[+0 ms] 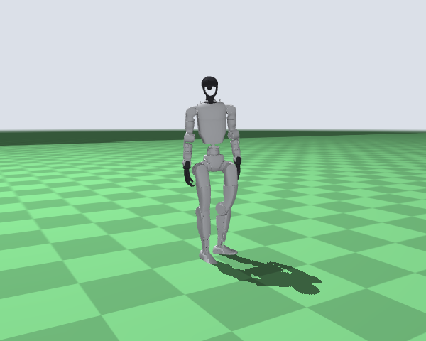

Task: In place motions

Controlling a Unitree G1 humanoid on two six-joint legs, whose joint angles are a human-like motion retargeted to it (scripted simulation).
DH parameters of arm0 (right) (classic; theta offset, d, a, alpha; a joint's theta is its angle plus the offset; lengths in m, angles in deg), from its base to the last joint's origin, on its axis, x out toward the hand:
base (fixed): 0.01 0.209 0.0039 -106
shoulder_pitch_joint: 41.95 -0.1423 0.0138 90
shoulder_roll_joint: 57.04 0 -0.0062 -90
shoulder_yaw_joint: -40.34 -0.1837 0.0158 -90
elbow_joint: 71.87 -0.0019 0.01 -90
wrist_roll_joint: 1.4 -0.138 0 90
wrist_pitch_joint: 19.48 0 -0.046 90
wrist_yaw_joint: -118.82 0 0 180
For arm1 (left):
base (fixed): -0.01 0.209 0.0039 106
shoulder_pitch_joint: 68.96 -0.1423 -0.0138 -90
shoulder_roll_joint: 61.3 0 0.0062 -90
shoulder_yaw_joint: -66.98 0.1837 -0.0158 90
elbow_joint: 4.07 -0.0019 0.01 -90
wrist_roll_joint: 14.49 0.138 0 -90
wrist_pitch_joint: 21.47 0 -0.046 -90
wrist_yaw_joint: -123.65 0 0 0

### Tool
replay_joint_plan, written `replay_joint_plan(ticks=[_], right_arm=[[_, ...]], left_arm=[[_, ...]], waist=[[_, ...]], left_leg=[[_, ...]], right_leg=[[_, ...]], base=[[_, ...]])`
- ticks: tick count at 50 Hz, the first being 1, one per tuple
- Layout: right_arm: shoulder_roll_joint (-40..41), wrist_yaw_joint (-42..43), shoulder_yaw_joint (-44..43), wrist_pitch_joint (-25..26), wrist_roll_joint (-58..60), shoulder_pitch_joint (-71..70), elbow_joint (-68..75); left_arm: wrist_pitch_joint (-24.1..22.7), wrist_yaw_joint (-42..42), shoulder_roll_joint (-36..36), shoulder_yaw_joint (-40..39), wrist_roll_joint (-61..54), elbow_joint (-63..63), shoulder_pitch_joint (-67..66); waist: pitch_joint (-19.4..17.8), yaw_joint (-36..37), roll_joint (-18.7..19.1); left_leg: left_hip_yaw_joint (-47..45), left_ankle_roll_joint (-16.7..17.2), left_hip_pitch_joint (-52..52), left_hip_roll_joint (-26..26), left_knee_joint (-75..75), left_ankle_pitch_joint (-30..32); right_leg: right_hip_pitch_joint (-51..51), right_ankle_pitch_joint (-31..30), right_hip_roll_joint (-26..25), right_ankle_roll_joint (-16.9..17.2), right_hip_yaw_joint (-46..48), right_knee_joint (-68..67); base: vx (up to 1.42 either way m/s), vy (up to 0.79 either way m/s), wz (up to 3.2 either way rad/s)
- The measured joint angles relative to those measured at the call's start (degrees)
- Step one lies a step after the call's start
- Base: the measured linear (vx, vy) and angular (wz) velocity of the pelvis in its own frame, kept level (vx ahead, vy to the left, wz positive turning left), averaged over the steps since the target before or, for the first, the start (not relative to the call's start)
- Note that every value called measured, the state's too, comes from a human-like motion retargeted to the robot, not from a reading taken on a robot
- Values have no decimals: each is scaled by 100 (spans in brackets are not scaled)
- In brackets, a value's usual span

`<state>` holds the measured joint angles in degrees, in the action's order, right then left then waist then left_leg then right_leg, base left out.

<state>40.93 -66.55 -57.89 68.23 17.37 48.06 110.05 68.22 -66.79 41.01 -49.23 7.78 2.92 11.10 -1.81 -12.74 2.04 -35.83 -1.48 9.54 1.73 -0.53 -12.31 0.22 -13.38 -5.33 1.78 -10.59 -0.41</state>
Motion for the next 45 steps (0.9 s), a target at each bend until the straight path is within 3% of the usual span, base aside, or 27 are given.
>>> replay_joint_plan(ticks=[32,45], right_arm=[[-96,-155,-108,-198,-10,32,-74],[-202,-210,-292,-213,162,88,2]], left_arm=[[38,433,-167,41,57,-372,-2],[-4,659,-122,-20,-38,-449,-39]], waist=[[317,960,-167],[638,1083,-328]], left_leg=[[3027,-99,-979,-662,157,653],[4295,-66,-985,-1105,-29,928]], right_leg=[[-653,780,1013,119,3001,94],[-1087,995,1290,300,4516,208]], base=[[10,11,86],[3,10,100]])
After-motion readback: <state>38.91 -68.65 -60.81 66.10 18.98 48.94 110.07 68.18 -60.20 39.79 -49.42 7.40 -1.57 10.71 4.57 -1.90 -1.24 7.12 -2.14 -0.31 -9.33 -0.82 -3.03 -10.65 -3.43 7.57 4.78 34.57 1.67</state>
